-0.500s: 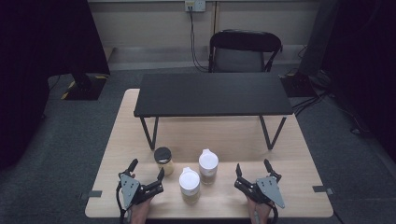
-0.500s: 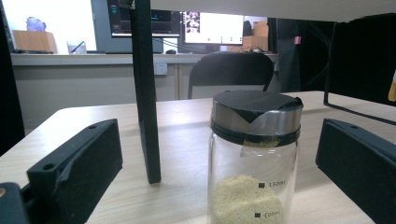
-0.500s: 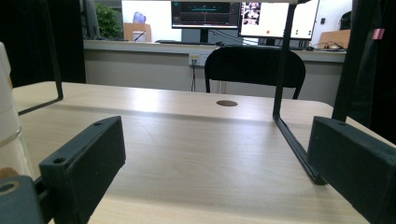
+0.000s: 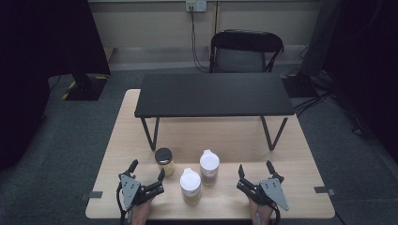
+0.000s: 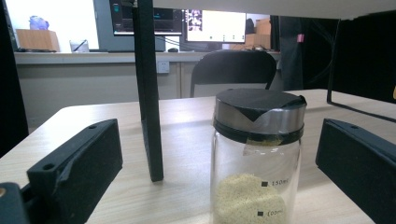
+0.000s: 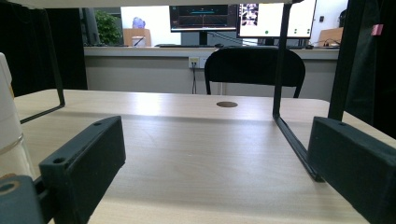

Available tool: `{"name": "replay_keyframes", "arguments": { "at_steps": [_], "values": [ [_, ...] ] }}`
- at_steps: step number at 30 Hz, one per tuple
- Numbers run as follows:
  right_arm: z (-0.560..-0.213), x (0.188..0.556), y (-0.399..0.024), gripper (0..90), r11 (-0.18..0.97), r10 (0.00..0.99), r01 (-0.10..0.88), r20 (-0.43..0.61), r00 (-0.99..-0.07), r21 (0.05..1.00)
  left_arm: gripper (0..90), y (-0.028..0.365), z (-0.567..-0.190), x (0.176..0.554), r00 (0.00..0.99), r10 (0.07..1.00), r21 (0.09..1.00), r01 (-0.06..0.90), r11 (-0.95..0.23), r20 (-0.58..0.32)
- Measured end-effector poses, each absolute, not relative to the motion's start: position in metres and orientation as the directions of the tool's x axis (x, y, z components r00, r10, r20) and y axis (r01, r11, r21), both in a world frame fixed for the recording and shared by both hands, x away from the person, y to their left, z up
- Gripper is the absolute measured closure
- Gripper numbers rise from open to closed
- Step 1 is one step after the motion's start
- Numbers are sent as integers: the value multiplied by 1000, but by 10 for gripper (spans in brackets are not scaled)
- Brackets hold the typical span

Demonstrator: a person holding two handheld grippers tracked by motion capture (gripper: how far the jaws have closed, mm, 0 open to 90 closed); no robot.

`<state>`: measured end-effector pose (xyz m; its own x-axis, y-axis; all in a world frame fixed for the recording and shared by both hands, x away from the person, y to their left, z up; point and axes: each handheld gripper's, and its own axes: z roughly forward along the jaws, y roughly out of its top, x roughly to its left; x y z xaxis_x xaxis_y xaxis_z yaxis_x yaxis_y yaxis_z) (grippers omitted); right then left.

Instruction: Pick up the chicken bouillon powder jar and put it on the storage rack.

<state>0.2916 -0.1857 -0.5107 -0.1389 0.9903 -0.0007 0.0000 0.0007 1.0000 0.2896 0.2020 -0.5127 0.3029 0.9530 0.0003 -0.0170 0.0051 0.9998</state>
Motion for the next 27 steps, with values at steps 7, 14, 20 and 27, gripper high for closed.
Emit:
{"name": "replay_keyframes", "arguments": {
  "at_steps": [7, 14, 20, 27],
  "values": [
    [-511, 291, -186, 26, -2, 989, 2, 2, -146, 1000, 0, 204, -512, 291, 309, 951, 1000, -6, 28, -25],
    [-511, 291, -186, 18, -1, 990, 1, 1, -138, 1000, 0, 203, -511, 291, 317, 948, 1000, 11, 12, -15],
    [-511, 291, -186, 18, -1, 991, 2, 1, -135, 1000, 0, 205, -509, 291, 316, 949, 1000, 15, 19, -23],
    [-511, 291, -186, 18, -4, 991, 2, 4, -136, 1000, 0, 206, -502, 290, 325, 945, 1000, 12, 29, -31]
  ]
}}
